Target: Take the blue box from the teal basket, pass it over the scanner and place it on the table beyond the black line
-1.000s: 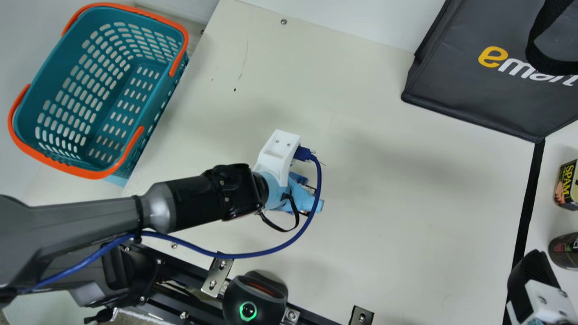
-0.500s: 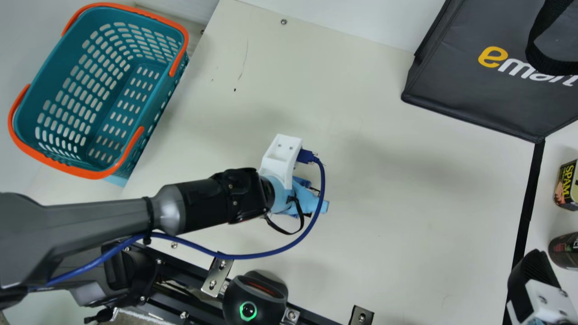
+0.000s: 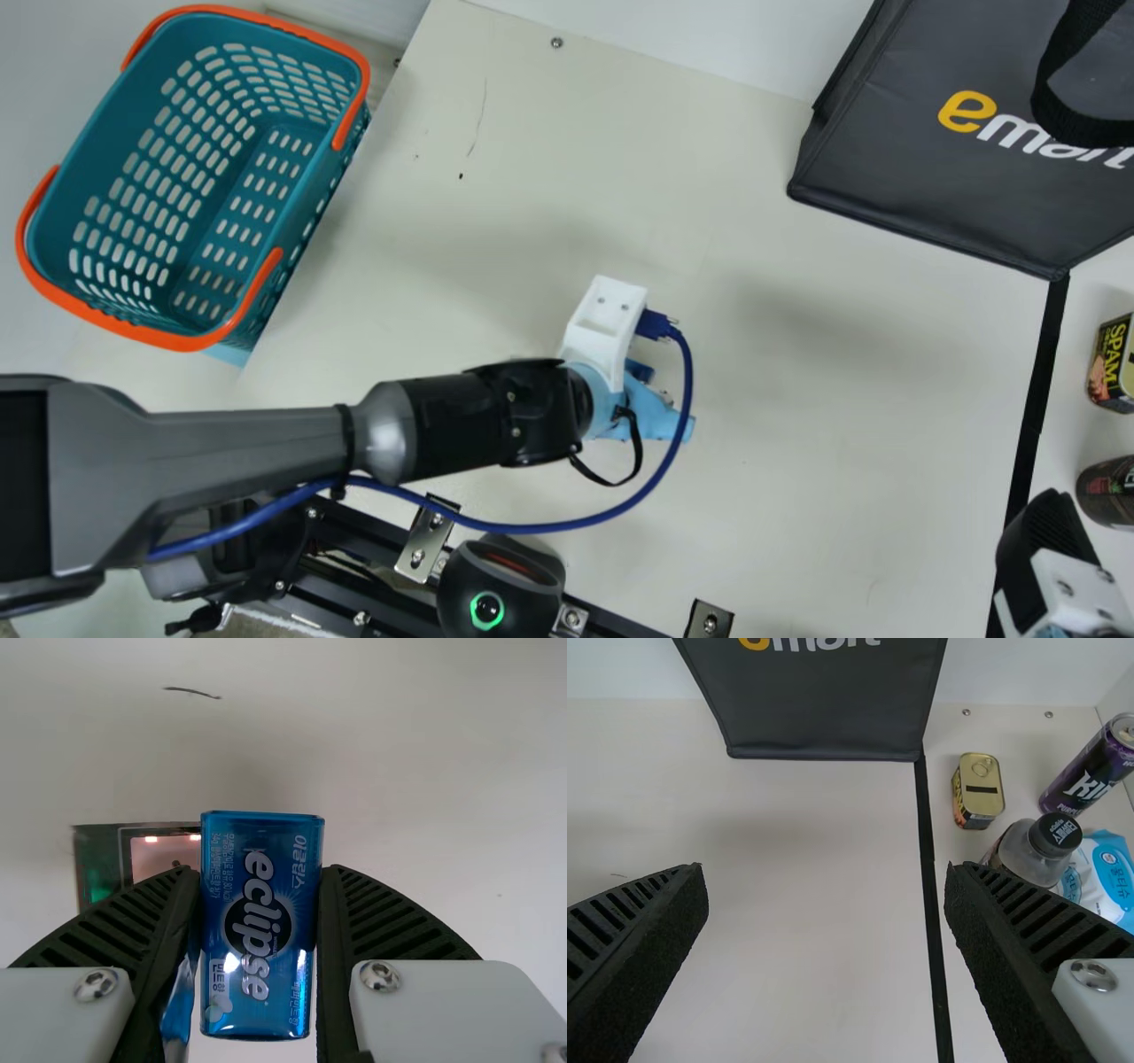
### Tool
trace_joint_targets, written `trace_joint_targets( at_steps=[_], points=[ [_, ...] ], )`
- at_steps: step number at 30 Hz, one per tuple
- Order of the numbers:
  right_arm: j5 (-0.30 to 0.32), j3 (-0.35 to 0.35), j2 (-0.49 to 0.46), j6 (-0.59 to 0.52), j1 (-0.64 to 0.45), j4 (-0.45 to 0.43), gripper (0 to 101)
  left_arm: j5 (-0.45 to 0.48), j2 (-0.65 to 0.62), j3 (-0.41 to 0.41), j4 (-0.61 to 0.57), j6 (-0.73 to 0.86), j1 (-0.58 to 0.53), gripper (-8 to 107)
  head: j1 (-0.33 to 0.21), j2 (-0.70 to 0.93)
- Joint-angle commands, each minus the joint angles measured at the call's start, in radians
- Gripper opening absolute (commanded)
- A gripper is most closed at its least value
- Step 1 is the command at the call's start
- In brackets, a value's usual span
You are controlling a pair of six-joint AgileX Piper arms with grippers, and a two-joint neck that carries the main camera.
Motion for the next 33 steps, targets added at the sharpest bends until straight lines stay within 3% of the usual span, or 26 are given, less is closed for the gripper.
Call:
trace_joint_targets(
  at_steps=[1, 12, 33],
  points=[
    [0.0, 0.0, 0.0, 0.0, 0.0, 0.0, 95, 0.004, 0.016, -0.022, 0.012, -0.013, -0.018, -8, -0.029, 0.004],
    [0.0, 0.0, 0.0, 0.0, 0.0, 0.0, 95, -0.001, 0.128, -0.114, 0.09, -0.088, -0.087, -8, -0.029, 0.004],
    [0.0, 0.0, 0.0, 0.0, 0.0, 0.0, 95, -0.034, 0.216, -0.182, 0.174, -0.169, -0.098, 62, -0.029, 0.004]
  ],
)
